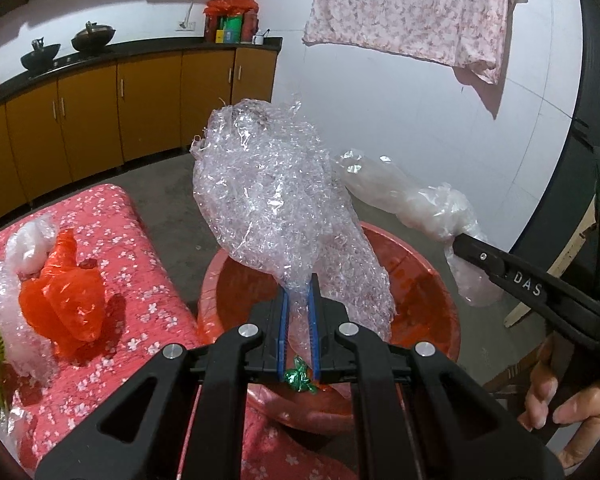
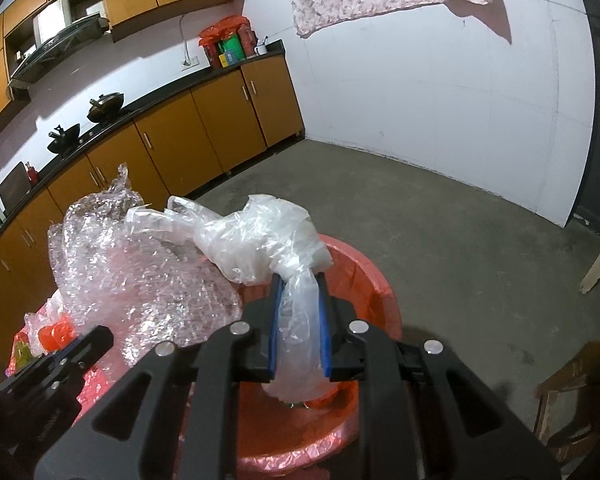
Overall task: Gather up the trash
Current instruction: 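Carry bubble wrap and clear bag over the basket and release both, then grasp the pink bag with the left tool while the right tool grasps an orange bag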
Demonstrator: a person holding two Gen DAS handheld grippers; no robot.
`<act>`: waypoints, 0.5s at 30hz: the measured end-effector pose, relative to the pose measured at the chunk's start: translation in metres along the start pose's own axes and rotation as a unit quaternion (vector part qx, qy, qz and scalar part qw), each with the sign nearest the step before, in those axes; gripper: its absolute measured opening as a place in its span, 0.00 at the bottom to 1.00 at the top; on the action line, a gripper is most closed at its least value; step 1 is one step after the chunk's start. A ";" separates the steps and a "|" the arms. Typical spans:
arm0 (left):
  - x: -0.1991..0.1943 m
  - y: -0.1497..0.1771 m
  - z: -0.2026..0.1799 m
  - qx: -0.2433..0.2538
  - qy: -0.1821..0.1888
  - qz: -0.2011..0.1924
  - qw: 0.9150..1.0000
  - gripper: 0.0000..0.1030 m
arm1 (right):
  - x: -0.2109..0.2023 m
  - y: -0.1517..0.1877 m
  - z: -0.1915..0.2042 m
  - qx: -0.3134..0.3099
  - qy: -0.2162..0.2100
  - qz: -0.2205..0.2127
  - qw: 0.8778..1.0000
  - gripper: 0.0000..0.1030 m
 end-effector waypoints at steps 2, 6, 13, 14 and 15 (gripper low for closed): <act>0.003 -0.001 -0.001 -0.001 0.001 0.002 1.000 0.09 | 0.003 0.001 -0.002 0.003 -0.009 0.003 1.000 0.20; 0.008 0.000 0.003 -0.016 0.003 0.010 1.000 0.13 | 0.007 0.006 -0.003 0.010 -0.021 0.008 1.000 0.29; 0.003 0.002 0.015 -0.034 -0.009 0.006 0.999 0.44 | 0.000 0.010 -0.004 0.002 -0.016 -0.001 1.000 0.62; 0.000 0.002 0.018 -0.037 -0.012 0.002 0.999 0.52 | -0.004 0.009 -0.004 0.000 -0.011 -0.010 1.000 0.68; -0.002 0.002 0.020 -0.039 -0.015 -0.001 0.999 0.56 | -0.006 0.008 -0.004 -0.002 -0.009 -0.017 1.000 0.78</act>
Point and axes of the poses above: each gripper's, at about its wrist camera, not at the fingertips, and x roughly the way its jaws point, z to its left, y to its underside, the point moved 6 cm from there along x, roughly the way its jaws point, and after that the axes turned 1 degree about -y, right-handed, at the moved point
